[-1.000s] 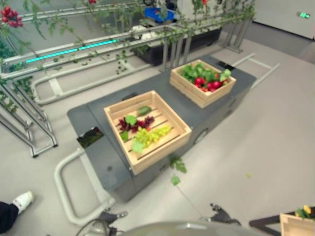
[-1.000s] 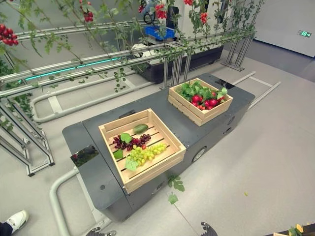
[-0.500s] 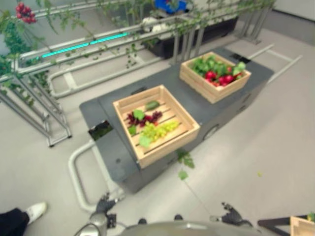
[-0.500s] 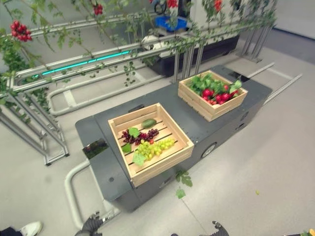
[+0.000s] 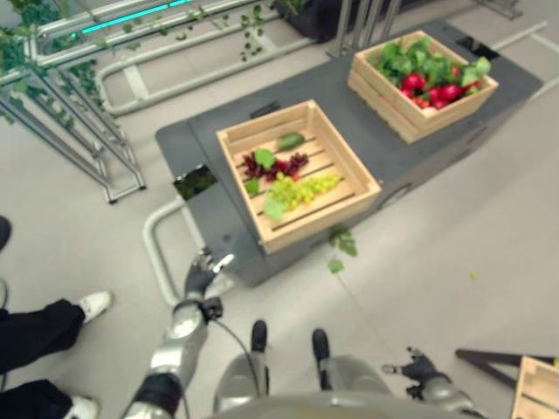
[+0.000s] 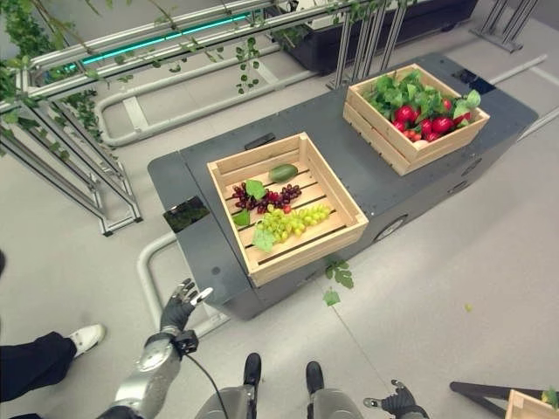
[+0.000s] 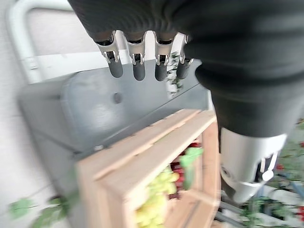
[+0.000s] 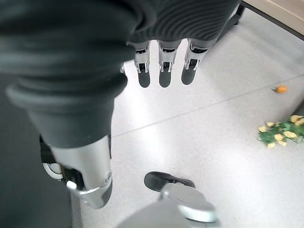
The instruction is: Pick up the fruits from the basket on one side to the basket on the other side
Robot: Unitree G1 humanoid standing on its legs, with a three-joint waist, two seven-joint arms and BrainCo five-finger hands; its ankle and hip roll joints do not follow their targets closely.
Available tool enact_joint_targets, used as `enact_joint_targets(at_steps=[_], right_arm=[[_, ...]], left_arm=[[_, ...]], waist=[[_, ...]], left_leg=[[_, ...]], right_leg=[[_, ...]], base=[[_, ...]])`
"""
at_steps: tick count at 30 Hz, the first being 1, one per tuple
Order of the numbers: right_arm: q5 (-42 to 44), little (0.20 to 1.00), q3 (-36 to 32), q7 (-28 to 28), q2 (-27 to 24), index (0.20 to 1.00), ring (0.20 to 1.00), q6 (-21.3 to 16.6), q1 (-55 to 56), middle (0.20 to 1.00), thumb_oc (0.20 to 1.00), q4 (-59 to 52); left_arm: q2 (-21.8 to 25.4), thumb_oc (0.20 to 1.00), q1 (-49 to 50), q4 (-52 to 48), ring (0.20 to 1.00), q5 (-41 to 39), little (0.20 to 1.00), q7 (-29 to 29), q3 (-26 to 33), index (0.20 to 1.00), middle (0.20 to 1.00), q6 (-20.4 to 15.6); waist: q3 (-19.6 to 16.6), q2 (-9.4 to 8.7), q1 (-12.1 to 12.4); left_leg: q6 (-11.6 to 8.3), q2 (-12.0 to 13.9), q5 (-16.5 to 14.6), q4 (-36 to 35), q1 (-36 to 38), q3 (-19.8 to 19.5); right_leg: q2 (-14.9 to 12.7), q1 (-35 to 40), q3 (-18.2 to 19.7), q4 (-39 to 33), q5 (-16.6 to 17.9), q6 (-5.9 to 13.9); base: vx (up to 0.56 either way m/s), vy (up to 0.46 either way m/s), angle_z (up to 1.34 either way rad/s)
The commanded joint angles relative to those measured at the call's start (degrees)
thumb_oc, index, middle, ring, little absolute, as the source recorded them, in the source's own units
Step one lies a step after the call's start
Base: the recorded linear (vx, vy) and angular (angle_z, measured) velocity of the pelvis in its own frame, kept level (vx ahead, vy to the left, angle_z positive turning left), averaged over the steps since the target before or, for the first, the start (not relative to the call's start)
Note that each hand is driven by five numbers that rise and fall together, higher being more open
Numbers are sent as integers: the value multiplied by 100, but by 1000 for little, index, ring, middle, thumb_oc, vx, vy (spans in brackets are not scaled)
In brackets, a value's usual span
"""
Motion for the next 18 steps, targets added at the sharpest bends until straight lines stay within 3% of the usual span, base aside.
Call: enact_joint_targets(at_steps=[1,6,10,15,17,18], right_arm=[[161,1000,32,-71,7,1000,1000,-60,-86,1000,1000,249],[58,1000,99,-39,96,1000,1000,1,-220,1000,1000,407],[-11,1000,100,-3,199,1000,1000,58,-279,1000,1000,469],[-18,1000,52,-2,270,1000,1000,72,-275,1000,1000,476],[-42,1000,42,0,298,1000,1000,76,-250,1000,1000,444],[-43,1000,40,0,298,1000,1000,77,-251,1000,1000,443]], left_arm=[[104,1000,-50,-337,1000,-164,1000,-60,-20,1000,1000,-255],[137,1000,-76,-445,1000,-237,1000,-63,-24,1000,1000,-271],[260,1000,-75,-661,1000,-160,1000,-97,-23,1000,1000,-214],[414,1000,-155,-806,1000,65,1000,-111,-78,1000,1000,-137],[586,1000,-291,-842,1000,376,1000,-148,-163,1000,1000,-28],[586,1000,-294,-841,1000,377,1000,-148,-163,1000,1000,-27]], waist=[[-510,-140,19],[-633,-221,107],[-788,-416,166],[-906,-529,174],[-874,-555,83],[-878,-554,84]], left_leg=[[-257,192,527,-127,-1281,-168],[-135,114,495,-114,-1114,48],[70,-54,257,-79,-922,297],[220,-202,54,-190,-728,333],[270,-281,-73,-308,-520,223],[270,-280,-73,-307,-529,223]], right_leg=[[307,523,-34,-269,-745,330],[91,692,71,-269,-847,416],[-150,699,171,-14,-901,615],[-204,420,215,587,-941,862],[-161,-120,246,1419,-515,1210],[-158,-138,247,1439,-521,1210]], base=[[178,158,10],[176,168,-1],[177,173,-15],[99,145,-19],[43,136,-14],[-57,160,-21]])
